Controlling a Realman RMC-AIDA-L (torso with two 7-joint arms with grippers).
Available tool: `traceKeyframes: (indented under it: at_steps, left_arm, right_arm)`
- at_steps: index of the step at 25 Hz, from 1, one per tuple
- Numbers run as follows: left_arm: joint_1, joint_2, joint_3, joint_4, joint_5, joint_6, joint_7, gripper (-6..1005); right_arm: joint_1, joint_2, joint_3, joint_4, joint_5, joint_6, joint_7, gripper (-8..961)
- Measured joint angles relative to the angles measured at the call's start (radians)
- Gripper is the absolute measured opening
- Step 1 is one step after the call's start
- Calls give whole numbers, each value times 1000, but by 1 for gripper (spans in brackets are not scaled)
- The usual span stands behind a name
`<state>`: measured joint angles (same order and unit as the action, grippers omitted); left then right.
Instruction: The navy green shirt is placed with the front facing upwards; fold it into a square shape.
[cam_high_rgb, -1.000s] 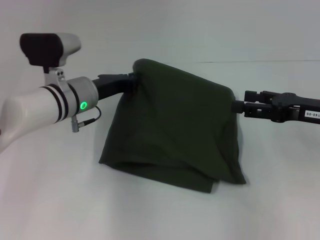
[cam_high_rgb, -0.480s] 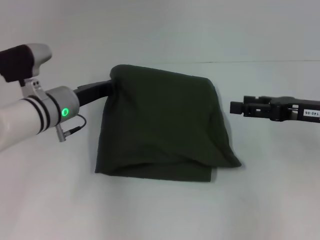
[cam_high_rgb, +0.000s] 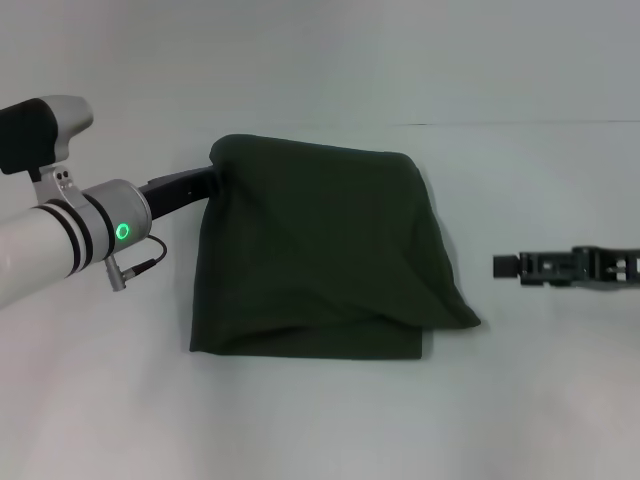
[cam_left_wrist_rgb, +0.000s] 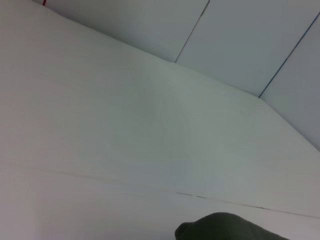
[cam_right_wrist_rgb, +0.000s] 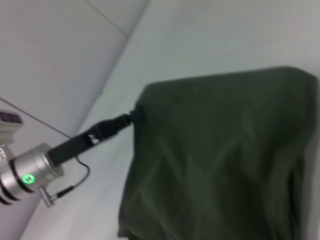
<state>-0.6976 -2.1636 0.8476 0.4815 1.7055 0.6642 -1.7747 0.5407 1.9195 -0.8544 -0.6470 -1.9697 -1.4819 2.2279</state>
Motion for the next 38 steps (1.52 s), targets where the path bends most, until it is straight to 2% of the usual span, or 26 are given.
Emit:
traceKeyframes:
  at_steps: [9,13,26,38]
  left_arm:
    - [-3,-1,2,-3,0,0,4,38]
    - [-2,-1,2,-4,0,0,4,38]
    - [0,-1,2,-6,0,0,6,39]
    - [0,-1,-2,-4,0,0,6,39]
  right_arm:
    - [11,-4,0,69,-106,45,56,915]
    - [29,2,0,110,-125,81,58,910]
    - [94,67,-9,156,-163,218,56,887]
    - [137,81,-4,193,-187,246,56,866]
